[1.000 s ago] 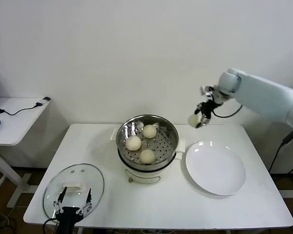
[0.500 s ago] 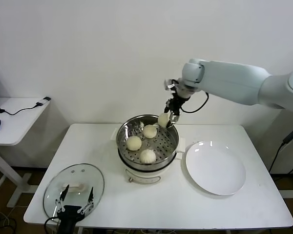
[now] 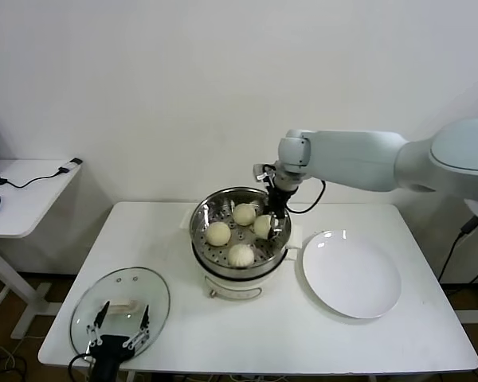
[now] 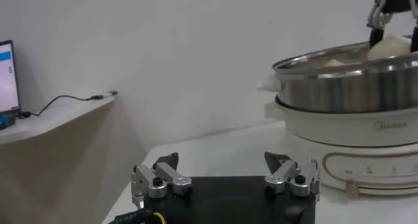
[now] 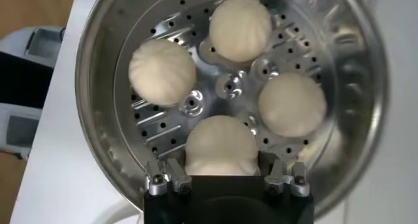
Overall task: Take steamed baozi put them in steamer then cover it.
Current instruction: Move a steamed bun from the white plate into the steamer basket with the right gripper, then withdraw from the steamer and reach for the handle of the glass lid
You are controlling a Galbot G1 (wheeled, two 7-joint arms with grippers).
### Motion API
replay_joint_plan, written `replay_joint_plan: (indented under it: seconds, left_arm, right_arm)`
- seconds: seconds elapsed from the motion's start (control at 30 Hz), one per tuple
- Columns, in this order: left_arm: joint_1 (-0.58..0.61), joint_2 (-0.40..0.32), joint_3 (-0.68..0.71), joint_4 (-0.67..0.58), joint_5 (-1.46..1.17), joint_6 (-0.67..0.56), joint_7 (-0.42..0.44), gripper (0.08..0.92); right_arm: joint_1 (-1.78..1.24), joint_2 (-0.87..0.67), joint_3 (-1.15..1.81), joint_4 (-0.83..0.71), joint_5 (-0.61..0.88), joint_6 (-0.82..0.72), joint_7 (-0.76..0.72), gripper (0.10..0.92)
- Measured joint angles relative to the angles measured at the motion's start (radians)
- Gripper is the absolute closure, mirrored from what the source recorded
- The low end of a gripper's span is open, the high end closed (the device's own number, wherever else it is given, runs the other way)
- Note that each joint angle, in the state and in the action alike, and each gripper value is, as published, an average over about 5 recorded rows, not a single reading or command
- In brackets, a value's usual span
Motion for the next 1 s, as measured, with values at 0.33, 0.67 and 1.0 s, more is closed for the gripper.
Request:
replay_joint_plan:
  seconds: [0.33,0.67,1.0]
  left_arm:
    - [-0.006,-0.006,0.001,-0.001,0.003,0.004,0.000,0.177]
    - [-0.006,-0.005,0.000,-0.008,0.006,0.006,0.000,0.177]
    - [-0.007,-0.009,-0.001,-0.026,0.014,0.016,0.000,0.177]
  right_arm:
    - [-0.033,0.017,0.004,-0.003,-0.013,-0.017,0.016,0.212]
    - [-0.008,-0.010,0.027,0.010,0.000,-0.010,-0.001,0.203]
    - [0.060,-0.109,0.065,0.045,0.066,0.044,0.012,0.203]
